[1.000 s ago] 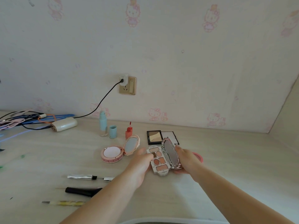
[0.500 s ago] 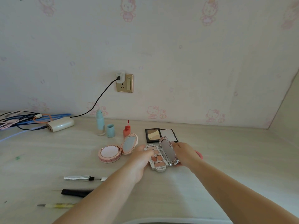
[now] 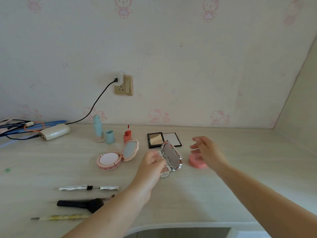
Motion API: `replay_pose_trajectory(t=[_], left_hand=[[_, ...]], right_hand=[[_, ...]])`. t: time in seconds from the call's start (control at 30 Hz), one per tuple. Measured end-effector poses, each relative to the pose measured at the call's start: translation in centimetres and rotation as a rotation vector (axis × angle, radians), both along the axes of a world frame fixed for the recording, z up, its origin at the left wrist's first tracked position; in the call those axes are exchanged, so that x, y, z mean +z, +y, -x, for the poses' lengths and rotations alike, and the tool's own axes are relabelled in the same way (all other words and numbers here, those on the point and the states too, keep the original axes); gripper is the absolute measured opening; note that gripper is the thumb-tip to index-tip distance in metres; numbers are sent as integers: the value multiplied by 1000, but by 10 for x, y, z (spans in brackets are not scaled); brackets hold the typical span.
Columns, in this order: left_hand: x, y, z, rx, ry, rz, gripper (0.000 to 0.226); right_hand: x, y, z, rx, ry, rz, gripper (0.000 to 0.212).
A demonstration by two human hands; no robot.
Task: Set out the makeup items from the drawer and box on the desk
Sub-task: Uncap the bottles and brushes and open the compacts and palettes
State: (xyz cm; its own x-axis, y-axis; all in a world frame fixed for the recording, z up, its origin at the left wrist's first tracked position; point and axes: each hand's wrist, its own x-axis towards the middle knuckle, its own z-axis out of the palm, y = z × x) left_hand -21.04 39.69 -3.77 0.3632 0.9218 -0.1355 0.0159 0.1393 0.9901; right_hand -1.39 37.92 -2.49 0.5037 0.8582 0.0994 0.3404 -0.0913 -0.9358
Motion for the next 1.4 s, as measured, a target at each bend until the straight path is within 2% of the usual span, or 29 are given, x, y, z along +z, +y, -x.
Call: replay_pose_trajectory(t=[0.1,0.23,0.33,0.43,0.53,0.57,0.67,0.73,0.93,1.1,1.17,1.23,1.33,1.4], left_hand=[[1,-18,-9,-132,2,-8,16],[-4,-36,-32,-356,101,-13,16],[-10,-39,-54,-369,138,-22,39],[-12,-39,-76,-355,106,-46,64],[-14,-34,-94,-283,119,-95,50],[-15,-32,-98,-257,137,-99,54],[-16,-24,-112,-201,207,-70,107],[-14,-18,-119,-180,218,-48,120],[-20,-8,-129,-180,213,-36,105],[-22,-15,-127,-141,76,-20,79],[-18,-16,-126,-39,-113,101,61],[-11,-17,-125,37,-340,304,45],[-6,-24,-123,27,-551,539,18],[-8,-31,-122,-75,-556,593,29]], right_hand=[[1,-16,-30,-56,-6,-67,23],[-15,-33,-47,-86,-4,-28,22],[-30,-38,-53,-78,-90,35,21],[-44,-37,-52,-39,-130,111,35],[-53,-33,-48,6,-213,176,53],[-54,-32,-47,23,-236,190,58],[-56,-26,-52,56,-331,235,64],[-55,-22,-53,73,-408,251,66],[-53,-17,-44,25,-534,246,67],[-53,-25,-43,6,-404,152,64],[-50,-32,-45,24,-291,85,60],[-46,-41,-47,52,-184,22,57],[-43,-55,-51,94,-112,-41,56],[-41,-64,-52,148,-71,-63,59]])
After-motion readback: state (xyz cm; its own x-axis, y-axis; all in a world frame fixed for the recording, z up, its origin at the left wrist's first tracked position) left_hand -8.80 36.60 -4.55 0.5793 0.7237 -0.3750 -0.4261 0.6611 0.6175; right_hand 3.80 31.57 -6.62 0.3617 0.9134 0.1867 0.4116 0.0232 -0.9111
